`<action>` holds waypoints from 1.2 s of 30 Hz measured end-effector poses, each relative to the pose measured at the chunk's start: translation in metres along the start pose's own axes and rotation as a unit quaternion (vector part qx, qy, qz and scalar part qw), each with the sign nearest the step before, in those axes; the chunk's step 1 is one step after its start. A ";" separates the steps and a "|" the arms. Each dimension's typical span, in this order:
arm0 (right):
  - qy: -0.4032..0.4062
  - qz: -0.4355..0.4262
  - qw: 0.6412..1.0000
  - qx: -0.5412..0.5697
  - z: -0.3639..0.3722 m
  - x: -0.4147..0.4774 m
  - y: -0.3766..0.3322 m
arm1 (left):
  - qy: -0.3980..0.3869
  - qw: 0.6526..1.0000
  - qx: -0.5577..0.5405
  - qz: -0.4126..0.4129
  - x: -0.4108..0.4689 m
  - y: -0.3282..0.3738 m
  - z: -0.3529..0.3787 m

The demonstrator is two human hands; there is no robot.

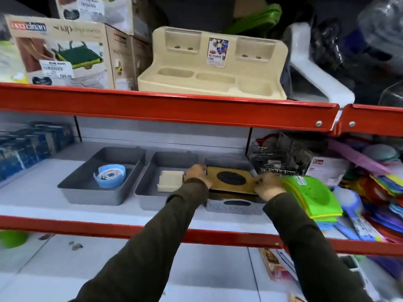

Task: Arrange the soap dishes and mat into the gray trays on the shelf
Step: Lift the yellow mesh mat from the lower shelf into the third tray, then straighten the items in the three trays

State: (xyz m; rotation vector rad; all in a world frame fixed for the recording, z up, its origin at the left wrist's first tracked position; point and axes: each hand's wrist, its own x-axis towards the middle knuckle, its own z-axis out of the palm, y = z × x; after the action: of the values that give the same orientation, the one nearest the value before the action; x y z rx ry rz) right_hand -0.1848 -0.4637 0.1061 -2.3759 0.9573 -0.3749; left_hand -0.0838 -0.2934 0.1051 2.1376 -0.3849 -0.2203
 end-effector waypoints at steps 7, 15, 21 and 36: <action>-0.039 -0.025 0.997 -0.059 0.017 -0.004 0.000 | 0.043 0.994 0.073 0.062 0.000 0.000 0.014; -0.022 -0.145 0.989 -0.021 0.024 -0.008 -0.022 | 0.065 0.988 0.062 0.129 0.004 -0.012 -0.018; -0.005 -0.195 0.979 -0.049 0.051 -0.015 -0.080 | 0.117 0.973 0.119 0.159 0.019 -0.044 -0.079; -0.096 -0.357 0.918 -0.140 0.197 -0.064 -0.284 | 0.036 0.949 0.311 0.022 0.066 -0.181 -0.256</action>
State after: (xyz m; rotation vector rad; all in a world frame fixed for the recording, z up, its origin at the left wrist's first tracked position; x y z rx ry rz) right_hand 0.0130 -0.1735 0.1076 -2.9057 0.0134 -0.2677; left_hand 0.0889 -0.0234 0.0974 2.7438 -0.5071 0.0155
